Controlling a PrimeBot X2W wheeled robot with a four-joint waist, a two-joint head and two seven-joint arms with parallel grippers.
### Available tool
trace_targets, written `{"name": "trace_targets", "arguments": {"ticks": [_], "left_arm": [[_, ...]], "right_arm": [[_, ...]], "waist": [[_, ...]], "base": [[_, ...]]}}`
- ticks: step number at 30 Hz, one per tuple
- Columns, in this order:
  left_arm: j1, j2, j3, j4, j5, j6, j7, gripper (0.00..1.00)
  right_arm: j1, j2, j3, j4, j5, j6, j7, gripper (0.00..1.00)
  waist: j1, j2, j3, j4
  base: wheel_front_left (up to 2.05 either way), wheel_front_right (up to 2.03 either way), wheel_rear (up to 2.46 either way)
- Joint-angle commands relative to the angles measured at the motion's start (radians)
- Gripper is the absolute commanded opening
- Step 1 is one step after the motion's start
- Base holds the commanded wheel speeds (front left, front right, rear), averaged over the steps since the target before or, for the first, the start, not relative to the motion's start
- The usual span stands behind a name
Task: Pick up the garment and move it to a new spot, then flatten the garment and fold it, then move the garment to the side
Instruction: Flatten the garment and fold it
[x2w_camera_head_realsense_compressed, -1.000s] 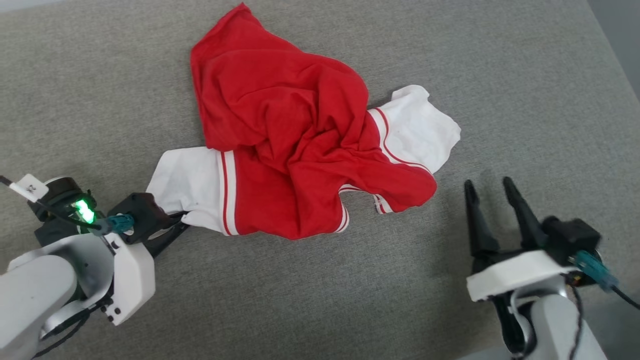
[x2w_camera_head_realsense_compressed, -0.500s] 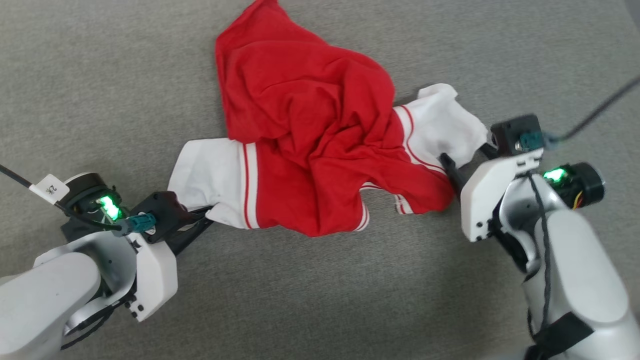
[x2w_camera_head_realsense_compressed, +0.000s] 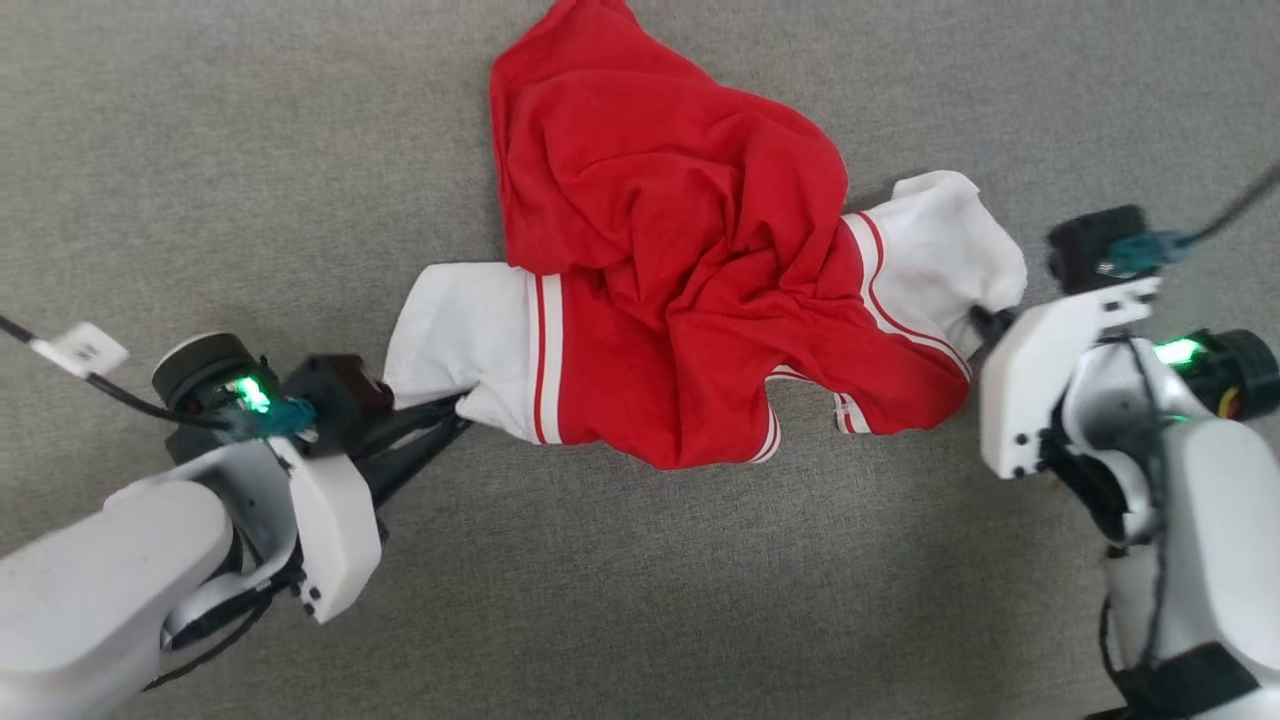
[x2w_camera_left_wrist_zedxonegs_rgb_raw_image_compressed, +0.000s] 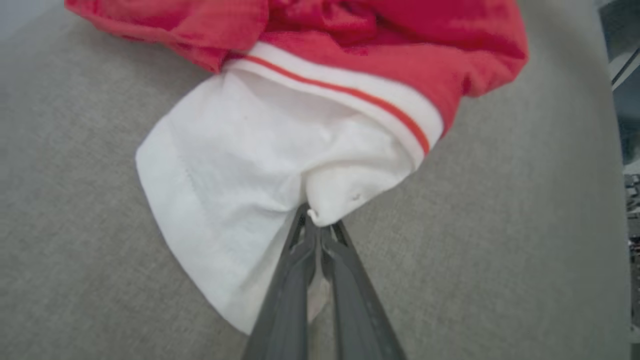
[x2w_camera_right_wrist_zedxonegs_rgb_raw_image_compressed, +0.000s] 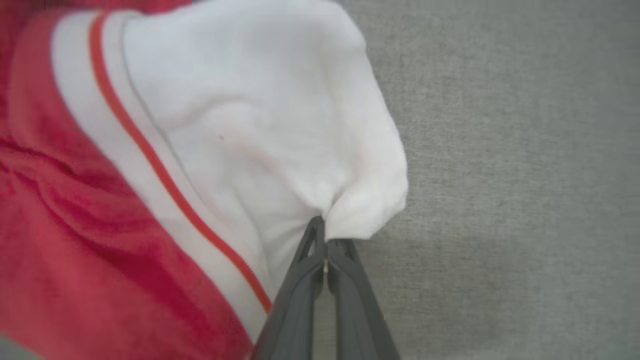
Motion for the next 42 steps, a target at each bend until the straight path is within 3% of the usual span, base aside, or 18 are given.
{"name": "trace_targets", "arguments": {"ticks": [1,6,13,19,24,29,37,42], "left_arm": [[-0.023,-0.003,0.001,0.004,-0.035,0.002,-0.029,0.0],[-0.034,0.03,0.001,-0.019,-0.167,0.002,-0.137,0.0],[-0.038,0.086,0.003,-0.095,-0.3,0.002,-0.195,0.0],[-0.065,0.08,0.114,-0.137,-0.452,0.002,-0.201,0.0],[-0.162,0.051,0.184,-0.051,-0.552,0.002,-0.201,0.0],[-0.338,0.001,0.262,0.115,-0.669,0.002,-0.158,0.0],[-0.636,-0.108,0.41,0.396,-0.745,0.002,-0.145,0.0],[-0.74,-0.169,0.51,0.43,-0.782,0.002,-0.175,0.0]], "right_arm": [[0.011,-0.002,-0.014,-0.024,0.012,0.0,-0.015,0.0],[0.06,-0.018,-0.101,-0.131,0.06,0.0,-0.045,0.0],[0.121,-0.021,-0.202,-0.247,0.116,0.0,-0.052,0.0],[0.042,0.019,-0.246,-0.263,0.193,0.0,-0.071,0.0],[-0.172,0.058,-0.266,-0.144,0.259,0.0,-0.101,0.0],[-0.464,0.075,-0.306,0.026,0.242,0.0,-0.173,0.0],[-0.933,0.077,-0.37,0.332,0.175,0.0,-0.421,0.0],[-1.106,0.077,-0.417,0.457,0.121,0.0,-0.572,0.0]], "waist": [[-0.0001,0.0,-0.015,0.005],[-0.0001,0.0,-0.048,0.021],[-0.0001,0.0,-0.068,0.049],[-0.0001,0.0,-0.047,0.077],[-0.0001,0.0,0.002,0.083],[-0.0001,0.0,0.067,0.082],[-0.0001,0.0,0.122,0.093],[-0.0001,0.0,0.107,0.105]], "base": [[0.0,0.0,0.0],[0.0,0.0,0.0],[0.0,0.0,0.0],[0.0,0.0,0.0],[0.0,0.0,0.0],[0.0,0.0,0.0],[0.0,0.0,0.0],[0.0,0.0,0.0]]}}
